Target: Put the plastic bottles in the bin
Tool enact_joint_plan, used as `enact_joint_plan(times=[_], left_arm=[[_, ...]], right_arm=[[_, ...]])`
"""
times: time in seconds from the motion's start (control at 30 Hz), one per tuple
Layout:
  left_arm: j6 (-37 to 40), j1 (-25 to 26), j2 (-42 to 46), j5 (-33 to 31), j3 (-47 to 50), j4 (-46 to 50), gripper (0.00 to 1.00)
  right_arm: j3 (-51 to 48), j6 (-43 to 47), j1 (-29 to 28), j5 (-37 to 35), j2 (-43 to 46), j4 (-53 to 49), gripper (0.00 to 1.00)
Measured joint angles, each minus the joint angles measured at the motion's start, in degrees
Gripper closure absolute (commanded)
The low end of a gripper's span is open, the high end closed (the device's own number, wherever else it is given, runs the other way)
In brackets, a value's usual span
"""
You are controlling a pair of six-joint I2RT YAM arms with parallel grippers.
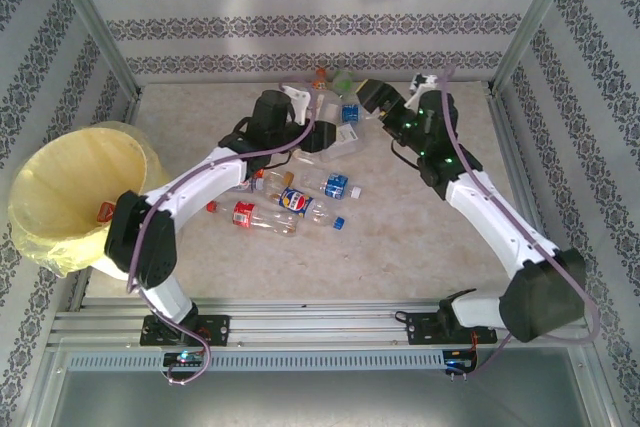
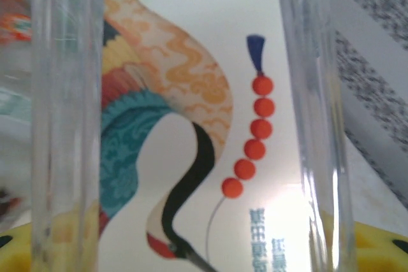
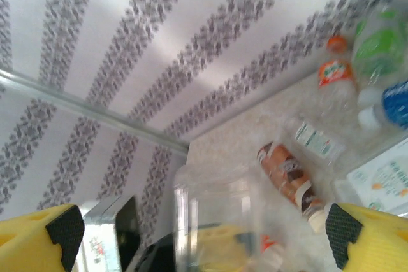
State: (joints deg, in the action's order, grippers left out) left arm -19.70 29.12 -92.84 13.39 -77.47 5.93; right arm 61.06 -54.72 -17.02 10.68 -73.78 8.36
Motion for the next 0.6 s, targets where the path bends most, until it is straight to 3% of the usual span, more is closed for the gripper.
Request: enact_joint_plan(times=[0.27, 0.6], left_arm=[[-0.6, -2.8, 12.6, -22.5, 0.8, 11.1, 0.49], [1.7, -4.2, 22.1, -44.0, -1.3, 25.9, 0.49]], right_arm=[[-6.2, 0.1, 6.1, 1.9, -0.3, 2.2, 0.02], [-4.8, 2.4, 6.4, 5.6, -2.8, 4.9, 0.02]])
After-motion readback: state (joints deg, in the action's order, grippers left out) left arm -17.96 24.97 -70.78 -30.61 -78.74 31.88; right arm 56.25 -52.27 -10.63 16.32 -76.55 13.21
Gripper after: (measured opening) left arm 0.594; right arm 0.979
